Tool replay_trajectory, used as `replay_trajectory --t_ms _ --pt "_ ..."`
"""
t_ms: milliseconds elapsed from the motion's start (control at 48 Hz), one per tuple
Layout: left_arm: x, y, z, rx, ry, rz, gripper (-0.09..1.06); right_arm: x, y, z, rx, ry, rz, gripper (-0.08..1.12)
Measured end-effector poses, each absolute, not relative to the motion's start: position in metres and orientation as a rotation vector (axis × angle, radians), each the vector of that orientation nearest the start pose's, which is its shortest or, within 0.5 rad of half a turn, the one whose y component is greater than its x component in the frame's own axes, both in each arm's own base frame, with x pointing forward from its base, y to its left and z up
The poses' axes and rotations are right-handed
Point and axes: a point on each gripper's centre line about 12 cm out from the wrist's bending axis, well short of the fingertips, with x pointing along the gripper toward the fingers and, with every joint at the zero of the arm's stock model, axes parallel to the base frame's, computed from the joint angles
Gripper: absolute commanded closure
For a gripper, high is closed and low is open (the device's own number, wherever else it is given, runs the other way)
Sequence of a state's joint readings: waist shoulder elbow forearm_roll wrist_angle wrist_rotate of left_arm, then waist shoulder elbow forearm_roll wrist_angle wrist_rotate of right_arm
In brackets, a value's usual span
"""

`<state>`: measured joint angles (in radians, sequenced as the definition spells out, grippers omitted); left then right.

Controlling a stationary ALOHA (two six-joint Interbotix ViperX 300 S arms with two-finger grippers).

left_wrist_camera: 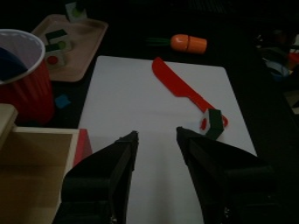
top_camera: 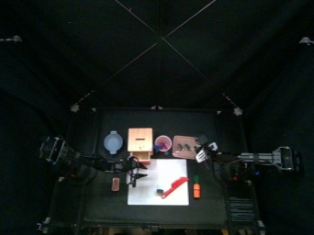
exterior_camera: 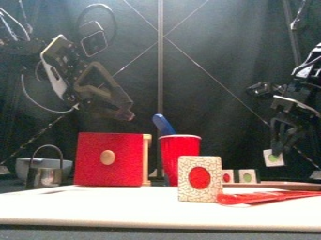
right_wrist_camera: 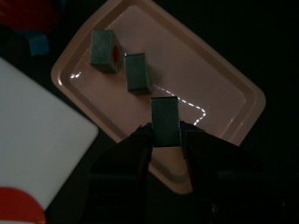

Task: Place sushi on board then cut the sushi with the knife then place the pieces on the plate
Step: Place the 4 sushi pieces on the plate

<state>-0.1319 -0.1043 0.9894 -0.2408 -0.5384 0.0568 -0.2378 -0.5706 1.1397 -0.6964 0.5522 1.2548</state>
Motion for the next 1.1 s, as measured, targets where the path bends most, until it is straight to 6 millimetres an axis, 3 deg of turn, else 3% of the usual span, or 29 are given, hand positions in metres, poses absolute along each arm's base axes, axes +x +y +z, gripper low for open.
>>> replay_trajectory --t_ms 229,479,708,917,1104 --pt "0.328 -0.029 0.159 -0.101 0.353 0.017 0.17 0.189 -0.109 0.146 0.52 0.789 -0.852 0.41" --pt "0.329 -0.03 0.161 -0.103 0.346 0.015 0.17 0.194 -0.117 0.127 0.506 0.874 -0.873 0.4" --pt "0.329 -0.029 0.161 -0.102 0.346 0.016 0.17 0.196 -0.116 0.119 0.504 0.917 -0.876 0.26" --pt "0.329 -0.03 0.162 -0.102 0.346 0.015 0.17 0.196 -0.109 0.128 0.516 0.896 -0.878 0.18" --pt "0.329 -0.029 0.161 -0.104 0.346 0.017 0.17 0.202 -0.092 0.155 0.548 0.813 -0.829 0.18"
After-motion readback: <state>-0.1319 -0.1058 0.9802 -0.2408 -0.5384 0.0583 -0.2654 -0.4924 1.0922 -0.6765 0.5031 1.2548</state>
